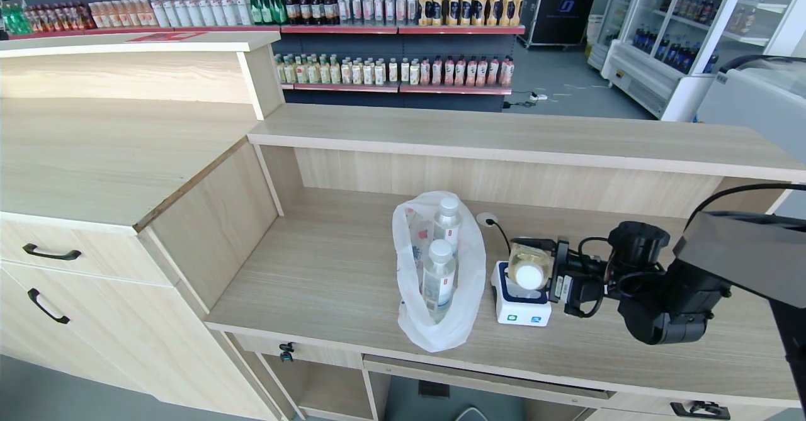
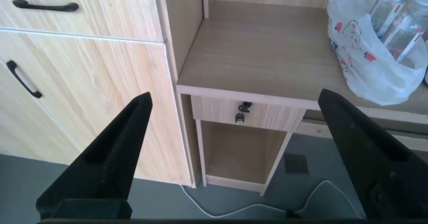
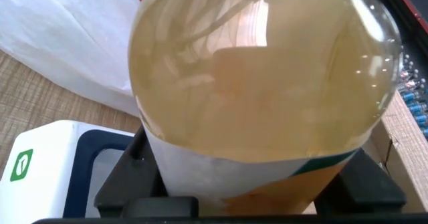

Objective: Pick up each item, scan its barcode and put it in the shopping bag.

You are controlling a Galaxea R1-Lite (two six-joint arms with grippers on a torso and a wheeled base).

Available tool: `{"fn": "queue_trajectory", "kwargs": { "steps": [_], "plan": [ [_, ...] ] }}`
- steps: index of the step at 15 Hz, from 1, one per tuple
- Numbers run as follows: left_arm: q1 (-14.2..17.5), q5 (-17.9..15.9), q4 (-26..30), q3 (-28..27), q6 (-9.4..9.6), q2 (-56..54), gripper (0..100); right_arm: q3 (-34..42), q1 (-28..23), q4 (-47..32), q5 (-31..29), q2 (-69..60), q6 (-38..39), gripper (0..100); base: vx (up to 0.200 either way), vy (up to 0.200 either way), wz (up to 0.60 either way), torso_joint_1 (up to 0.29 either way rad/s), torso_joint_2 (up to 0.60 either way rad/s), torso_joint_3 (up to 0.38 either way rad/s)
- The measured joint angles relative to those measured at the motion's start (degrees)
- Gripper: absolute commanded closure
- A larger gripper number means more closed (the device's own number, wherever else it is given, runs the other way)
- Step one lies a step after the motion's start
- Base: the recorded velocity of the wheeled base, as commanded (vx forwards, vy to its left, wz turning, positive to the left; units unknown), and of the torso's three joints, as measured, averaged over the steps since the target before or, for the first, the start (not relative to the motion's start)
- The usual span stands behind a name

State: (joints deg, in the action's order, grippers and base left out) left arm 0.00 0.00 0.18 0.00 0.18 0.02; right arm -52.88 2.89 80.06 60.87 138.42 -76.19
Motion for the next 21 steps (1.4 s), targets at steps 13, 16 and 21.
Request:
{"fn": "queue_trajectory", "kwargs": {
  "steps": [13, 16, 21],
  "plan": [
    [0.0, 0.0, 0.0, 0.0, -0.02, 0.0, 0, -4.5, 1.5, 0.0, 0.0, 3.4, 2.5, 100, 0.0, 0.0, 0.0, 0.0, 0.0, 0.0],
    [0.0, 0.0, 0.0, 0.0, 0.0, 0.0, 0, -4.6, 1.8, 0.0, -0.1, 3.7, 2.4, 100, 0.0, 0.0, 0.0, 0.0, 0.0, 0.0],
    [0.0, 0.0, 0.0, 0.0, 0.0, 0.0, 0, -4.6, 1.8, 0.0, -0.2, 3.7, 2.5, 100, 0.0, 0.0, 0.0, 0.0, 0.0, 0.0]
  ]
}}
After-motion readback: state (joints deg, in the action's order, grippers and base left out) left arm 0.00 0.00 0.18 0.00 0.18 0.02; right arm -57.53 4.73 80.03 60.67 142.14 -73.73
